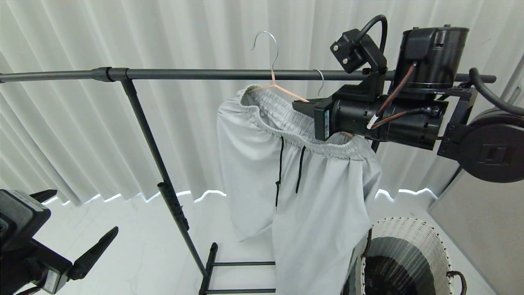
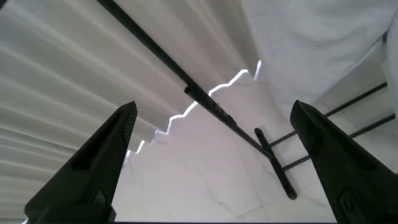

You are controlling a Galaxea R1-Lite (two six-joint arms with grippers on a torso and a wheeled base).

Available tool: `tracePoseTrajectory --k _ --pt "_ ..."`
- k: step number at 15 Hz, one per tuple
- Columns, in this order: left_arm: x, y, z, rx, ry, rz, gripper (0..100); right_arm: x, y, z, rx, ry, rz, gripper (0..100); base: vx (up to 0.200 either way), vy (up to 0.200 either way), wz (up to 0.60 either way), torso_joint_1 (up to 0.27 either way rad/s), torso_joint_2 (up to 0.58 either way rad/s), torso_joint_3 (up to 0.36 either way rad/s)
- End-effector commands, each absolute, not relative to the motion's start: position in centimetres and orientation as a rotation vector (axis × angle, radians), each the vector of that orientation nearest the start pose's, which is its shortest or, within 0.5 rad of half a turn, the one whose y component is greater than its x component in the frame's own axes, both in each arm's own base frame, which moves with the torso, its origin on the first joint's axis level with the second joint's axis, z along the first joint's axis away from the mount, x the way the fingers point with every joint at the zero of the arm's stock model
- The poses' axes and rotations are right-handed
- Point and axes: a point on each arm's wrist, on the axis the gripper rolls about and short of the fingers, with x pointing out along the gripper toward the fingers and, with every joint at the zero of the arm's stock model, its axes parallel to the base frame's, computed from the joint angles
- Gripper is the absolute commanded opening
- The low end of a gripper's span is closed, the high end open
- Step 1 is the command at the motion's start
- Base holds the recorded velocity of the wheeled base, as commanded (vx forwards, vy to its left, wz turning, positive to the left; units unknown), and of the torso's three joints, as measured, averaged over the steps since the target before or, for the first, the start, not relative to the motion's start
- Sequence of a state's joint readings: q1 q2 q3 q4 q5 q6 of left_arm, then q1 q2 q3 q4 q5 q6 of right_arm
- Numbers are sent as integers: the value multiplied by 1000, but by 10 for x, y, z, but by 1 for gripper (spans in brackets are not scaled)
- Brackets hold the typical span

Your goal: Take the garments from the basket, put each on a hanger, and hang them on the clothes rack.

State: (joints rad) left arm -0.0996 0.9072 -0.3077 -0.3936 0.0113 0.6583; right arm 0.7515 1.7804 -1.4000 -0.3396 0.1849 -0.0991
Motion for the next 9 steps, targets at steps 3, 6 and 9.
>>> tracePoseTrajectory --k 3,6,9 --pt "101 -10 180 668 166 -142 100 266 243 287 -109 18 916 0 133 0 0 2 2 3" --pt "101 -10 180 669 167 -144 100 269 244 283 -112 28 897 0 200 0 0 -3 -7 4" --pt "100 -13 178 671 163 -174 100 275 246 277 -117 46 856 0 67 0 0 2 2 2"
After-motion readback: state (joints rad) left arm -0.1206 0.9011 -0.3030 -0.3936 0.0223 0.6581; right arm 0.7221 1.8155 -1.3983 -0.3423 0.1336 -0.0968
